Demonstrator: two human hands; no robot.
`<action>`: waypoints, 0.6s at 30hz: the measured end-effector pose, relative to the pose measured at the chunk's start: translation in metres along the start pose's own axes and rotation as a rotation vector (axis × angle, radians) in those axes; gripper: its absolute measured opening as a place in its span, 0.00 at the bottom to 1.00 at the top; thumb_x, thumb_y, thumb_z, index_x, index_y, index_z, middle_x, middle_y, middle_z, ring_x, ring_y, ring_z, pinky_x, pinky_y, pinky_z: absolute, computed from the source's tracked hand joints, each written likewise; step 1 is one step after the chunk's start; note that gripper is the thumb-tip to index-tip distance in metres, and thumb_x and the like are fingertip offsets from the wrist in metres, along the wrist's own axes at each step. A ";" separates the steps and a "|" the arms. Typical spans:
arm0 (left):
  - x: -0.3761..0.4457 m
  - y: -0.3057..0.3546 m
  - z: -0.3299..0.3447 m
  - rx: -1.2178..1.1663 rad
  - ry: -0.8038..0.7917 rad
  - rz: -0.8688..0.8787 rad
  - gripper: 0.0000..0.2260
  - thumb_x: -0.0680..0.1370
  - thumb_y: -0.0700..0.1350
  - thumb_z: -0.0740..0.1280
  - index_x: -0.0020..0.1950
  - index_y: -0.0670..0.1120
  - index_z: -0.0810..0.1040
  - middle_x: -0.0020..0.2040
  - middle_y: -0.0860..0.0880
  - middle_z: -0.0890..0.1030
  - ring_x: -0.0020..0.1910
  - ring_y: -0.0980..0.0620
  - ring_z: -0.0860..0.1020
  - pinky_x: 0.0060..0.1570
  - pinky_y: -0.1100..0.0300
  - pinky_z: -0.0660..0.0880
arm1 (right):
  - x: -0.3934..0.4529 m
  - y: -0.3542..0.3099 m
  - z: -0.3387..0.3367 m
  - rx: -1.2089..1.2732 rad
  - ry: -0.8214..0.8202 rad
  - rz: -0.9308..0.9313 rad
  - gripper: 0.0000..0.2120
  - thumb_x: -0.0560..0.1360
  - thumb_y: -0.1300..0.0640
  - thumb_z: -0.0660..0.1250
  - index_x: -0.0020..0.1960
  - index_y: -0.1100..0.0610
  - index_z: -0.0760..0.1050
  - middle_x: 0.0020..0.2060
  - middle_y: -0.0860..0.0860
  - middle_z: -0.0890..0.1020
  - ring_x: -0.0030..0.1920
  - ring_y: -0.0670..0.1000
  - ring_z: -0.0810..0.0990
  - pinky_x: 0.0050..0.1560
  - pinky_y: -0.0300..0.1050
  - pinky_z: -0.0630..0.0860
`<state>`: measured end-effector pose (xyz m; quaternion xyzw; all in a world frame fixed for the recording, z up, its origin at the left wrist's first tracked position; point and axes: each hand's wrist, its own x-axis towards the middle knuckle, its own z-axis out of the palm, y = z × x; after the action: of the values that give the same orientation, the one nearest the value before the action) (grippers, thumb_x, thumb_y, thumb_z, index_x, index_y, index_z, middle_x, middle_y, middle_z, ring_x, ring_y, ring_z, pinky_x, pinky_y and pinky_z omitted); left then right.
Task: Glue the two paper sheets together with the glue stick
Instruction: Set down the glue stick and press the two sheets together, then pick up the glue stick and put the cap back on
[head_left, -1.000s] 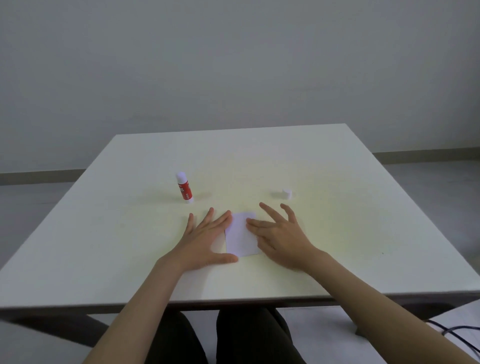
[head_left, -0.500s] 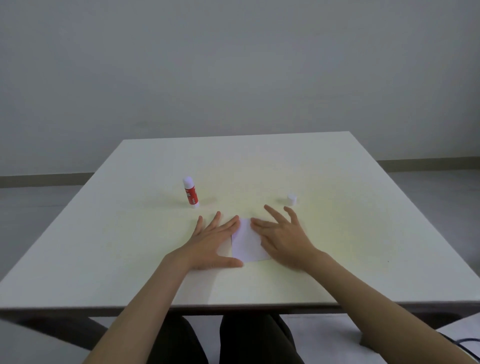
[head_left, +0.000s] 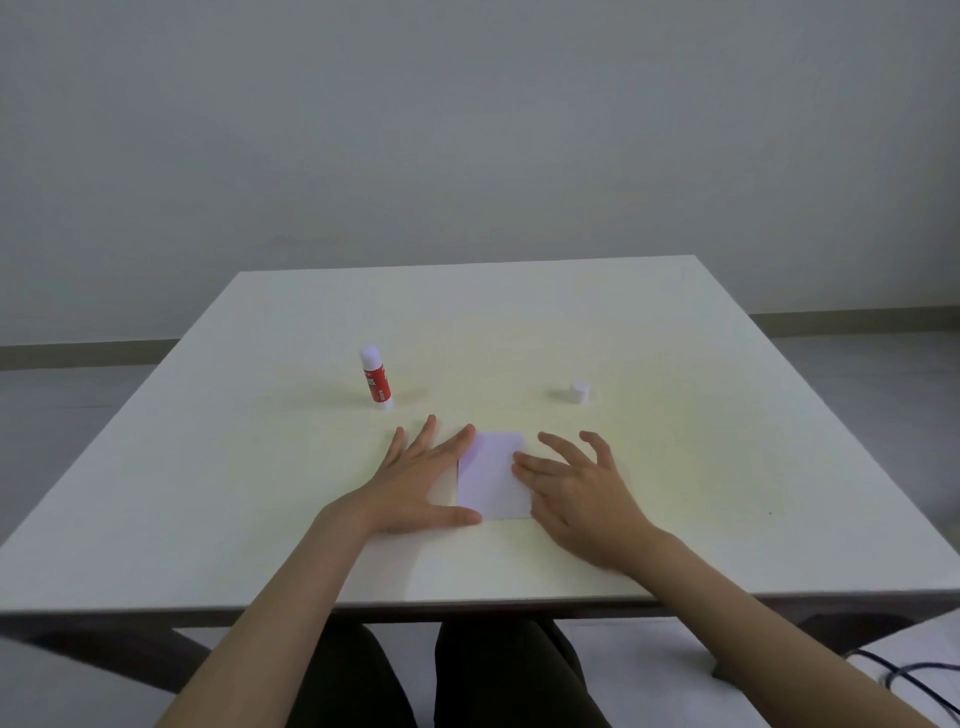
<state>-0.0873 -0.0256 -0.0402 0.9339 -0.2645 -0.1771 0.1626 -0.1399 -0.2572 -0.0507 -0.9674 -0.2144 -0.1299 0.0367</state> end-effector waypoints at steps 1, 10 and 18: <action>0.000 0.000 0.000 0.004 -0.002 0.002 0.43 0.72 0.64 0.64 0.77 0.56 0.39 0.73 0.66 0.43 0.74 0.56 0.30 0.73 0.49 0.31 | -0.001 -0.003 -0.001 -0.002 0.002 -0.007 0.20 0.71 0.52 0.54 0.54 0.51 0.81 0.55 0.44 0.84 0.59 0.54 0.80 0.61 0.56 0.58; 0.001 -0.002 0.000 0.044 0.003 0.023 0.42 0.73 0.64 0.63 0.77 0.56 0.40 0.72 0.67 0.38 0.74 0.56 0.31 0.73 0.48 0.30 | -0.001 -0.001 0.000 0.092 -0.036 0.039 0.19 0.69 0.50 0.56 0.53 0.48 0.80 0.55 0.43 0.83 0.55 0.48 0.82 0.58 0.60 0.72; -0.013 0.000 -0.005 -0.574 0.845 -0.167 0.17 0.73 0.47 0.71 0.62 0.53 0.76 0.61 0.58 0.76 0.64 0.57 0.72 0.65 0.59 0.65 | 0.005 0.007 0.001 0.229 0.012 0.034 0.20 0.71 0.47 0.55 0.56 0.49 0.79 0.57 0.46 0.82 0.56 0.48 0.80 0.63 0.57 0.64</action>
<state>-0.0958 -0.0171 -0.0328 0.8598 -0.0408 0.1380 0.4900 -0.1323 -0.2610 -0.0506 -0.9595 -0.2113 -0.1094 0.1506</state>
